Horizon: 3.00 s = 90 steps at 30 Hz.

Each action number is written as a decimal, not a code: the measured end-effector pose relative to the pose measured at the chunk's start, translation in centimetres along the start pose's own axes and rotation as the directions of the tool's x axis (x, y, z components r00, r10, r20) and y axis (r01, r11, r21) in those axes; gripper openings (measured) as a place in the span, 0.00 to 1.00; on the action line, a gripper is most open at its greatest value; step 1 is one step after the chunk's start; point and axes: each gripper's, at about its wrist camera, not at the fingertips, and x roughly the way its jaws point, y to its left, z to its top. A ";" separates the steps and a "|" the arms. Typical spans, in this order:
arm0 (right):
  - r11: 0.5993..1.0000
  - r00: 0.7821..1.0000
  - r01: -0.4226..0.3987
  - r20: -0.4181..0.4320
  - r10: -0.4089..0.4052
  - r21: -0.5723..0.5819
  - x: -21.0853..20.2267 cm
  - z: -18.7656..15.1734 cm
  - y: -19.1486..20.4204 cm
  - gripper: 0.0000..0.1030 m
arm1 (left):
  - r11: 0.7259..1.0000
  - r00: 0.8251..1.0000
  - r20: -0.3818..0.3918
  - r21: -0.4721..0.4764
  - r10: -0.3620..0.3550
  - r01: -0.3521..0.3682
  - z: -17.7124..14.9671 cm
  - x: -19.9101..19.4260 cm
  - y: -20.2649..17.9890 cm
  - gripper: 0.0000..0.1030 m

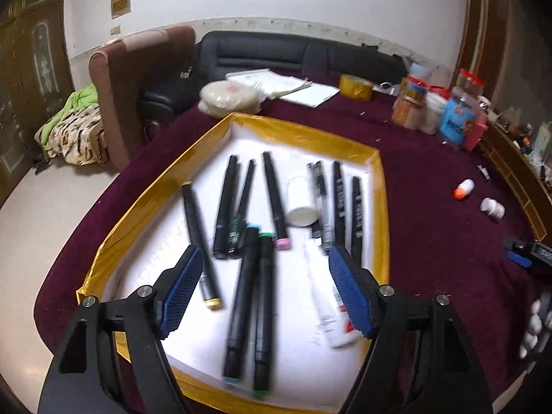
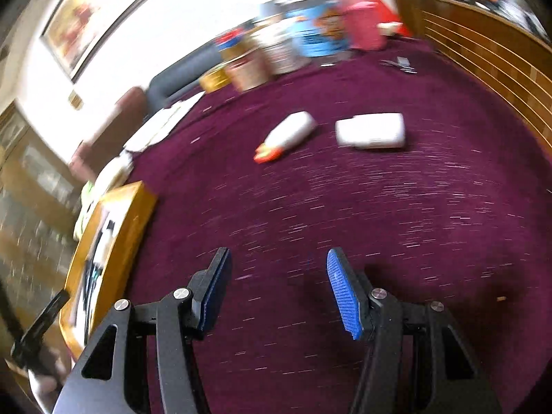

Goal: Organize rigid objects
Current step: 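Move the open right tool back over the white bottles on the table, then grasp the orange-capped white glue bottle with the right tool, then carry the glue bottle into the tray and open the right tool, then grasp the red-striped white pill bottle lying on the table with the right tool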

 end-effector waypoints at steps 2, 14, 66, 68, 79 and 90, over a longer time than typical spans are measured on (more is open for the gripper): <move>0.999 1.000 0.014 0.007 -0.014 0.028 -0.2 0.6 -1.2 0.50 | 1.000 1.000 0.001 0.022 -0.018 0.018 0.1 -0.1 -1.0 0.73; 0.994 0.996 0.061 0.058 -0.066 0.088 0.2 3.5 -3.3 0.51 | 0.964 0.983 -0.097 0.202 -0.155 0.172 -1.8 0.2 -9.4 0.73; 0.765 0.749 -0.561 -0.588 0.305 -0.317 11.4 -10.0 36.6 0.24 | 0.946 0.968 -0.054 -0.233 -0.245 0.226 -6.5 -4.4 11.3 0.73; 0.758 0.718 -0.576 -0.633 0.290 -0.307 12.5 -11.6 37.9 0.24 | 0.940 0.969 -0.069 -0.268 -0.239 0.212 -7.2 -4.0 12.3 0.73; 0.781 0.816 -0.497 -0.510 0.271 -0.380 9.6 -8.2 34.8 0.34 | 0.944 0.965 -0.064 -0.235 -0.255 0.233 -6.5 -4.0 10.4 0.73; 0.958 0.993 -0.012 -0.116 -0.023 -0.288 4.5 4.8 13.5 0.47 | 0.952 0.945 -0.115 -0.035 -0.305 0.303 -5.4 -4.0 1.6 0.73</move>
